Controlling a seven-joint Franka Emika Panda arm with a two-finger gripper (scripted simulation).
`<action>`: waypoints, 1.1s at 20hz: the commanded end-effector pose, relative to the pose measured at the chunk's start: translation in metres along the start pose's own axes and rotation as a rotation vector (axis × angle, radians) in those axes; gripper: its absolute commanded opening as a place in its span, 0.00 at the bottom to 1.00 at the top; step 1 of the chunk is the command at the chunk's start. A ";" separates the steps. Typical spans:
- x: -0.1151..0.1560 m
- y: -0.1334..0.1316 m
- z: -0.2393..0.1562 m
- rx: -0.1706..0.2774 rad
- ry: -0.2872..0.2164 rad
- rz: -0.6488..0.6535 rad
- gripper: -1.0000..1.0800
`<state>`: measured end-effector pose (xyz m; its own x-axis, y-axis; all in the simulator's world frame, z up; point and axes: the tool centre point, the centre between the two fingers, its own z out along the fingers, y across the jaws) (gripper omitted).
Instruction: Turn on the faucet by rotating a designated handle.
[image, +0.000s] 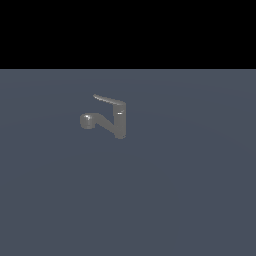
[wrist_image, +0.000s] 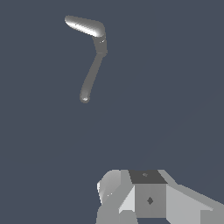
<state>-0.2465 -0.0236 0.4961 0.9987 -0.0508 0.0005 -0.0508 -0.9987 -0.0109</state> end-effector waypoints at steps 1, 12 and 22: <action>0.000 0.000 0.000 0.000 0.000 0.000 0.00; 0.002 0.019 -0.010 -0.023 0.043 0.030 0.00; 0.022 0.015 -0.009 0.013 0.034 0.092 0.00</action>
<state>-0.2305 -0.0405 0.5051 0.9911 -0.1280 0.0360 -0.1274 -0.9917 -0.0170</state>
